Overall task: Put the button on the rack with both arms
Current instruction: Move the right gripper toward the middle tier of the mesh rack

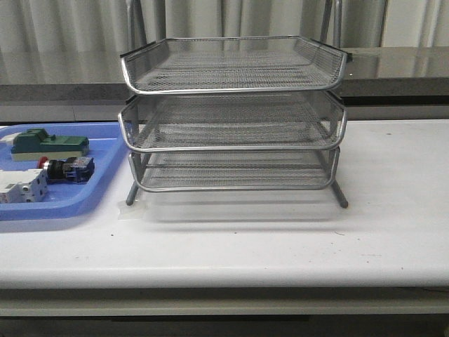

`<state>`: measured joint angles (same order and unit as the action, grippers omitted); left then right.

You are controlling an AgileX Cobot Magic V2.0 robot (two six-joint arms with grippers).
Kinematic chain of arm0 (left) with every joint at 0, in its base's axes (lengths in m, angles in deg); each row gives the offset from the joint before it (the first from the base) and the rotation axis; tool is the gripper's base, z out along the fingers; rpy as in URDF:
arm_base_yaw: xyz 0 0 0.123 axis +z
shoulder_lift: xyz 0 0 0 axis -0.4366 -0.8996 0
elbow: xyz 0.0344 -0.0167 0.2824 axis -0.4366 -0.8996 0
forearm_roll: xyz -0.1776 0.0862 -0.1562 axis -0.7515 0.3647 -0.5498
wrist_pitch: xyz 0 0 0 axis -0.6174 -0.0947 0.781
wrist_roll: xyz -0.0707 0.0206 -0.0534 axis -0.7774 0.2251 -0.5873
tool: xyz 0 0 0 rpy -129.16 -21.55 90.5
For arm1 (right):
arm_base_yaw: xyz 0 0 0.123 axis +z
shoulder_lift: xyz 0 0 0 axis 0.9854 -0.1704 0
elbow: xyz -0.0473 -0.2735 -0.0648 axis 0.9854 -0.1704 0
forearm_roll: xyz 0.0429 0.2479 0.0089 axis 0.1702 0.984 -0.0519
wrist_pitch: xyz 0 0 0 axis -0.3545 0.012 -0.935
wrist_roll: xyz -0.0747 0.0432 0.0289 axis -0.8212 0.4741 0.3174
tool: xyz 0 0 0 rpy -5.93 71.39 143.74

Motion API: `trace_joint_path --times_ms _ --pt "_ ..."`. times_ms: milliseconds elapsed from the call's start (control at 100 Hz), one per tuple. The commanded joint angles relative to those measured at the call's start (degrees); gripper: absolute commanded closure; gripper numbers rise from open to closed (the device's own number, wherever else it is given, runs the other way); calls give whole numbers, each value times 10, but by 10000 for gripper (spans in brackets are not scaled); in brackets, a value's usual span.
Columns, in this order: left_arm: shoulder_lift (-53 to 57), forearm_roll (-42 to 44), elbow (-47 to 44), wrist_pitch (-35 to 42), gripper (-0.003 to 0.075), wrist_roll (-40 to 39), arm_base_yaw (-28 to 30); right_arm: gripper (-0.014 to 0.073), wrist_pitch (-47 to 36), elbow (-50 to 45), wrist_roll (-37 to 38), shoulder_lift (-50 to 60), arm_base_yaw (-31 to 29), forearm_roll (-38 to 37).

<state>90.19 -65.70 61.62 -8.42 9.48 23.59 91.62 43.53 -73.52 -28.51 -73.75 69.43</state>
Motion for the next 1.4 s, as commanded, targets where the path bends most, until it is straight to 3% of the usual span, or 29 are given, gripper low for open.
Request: trace_joint_path --times_ms 0,350,780,870,1040,1110,1390 --pt "18 -2 -25 45 740 -6 1 654 0 60 -2 -50 -4 0" --pt "18 -2 -25 45 740 -6 1 654 168 203 -2 -223 -4 67" --pt "18 -2 -25 45 740 -6 1 645 155 212 -2 -253 -4 125" --pt "18 -2 -25 45 740 -6 1 574 147 212 -2 -253 -4 143" --pt "18 -2 -25 45 740 -6 1 258 129 212 -2 -253 -4 197" --pt "18 -2 -25 45 740 -6 1 172 123 212 -2 -253 -4 212" --pt "18 -2 -25 45 740 -6 1 164 93 212 -4 -340 -4 288"
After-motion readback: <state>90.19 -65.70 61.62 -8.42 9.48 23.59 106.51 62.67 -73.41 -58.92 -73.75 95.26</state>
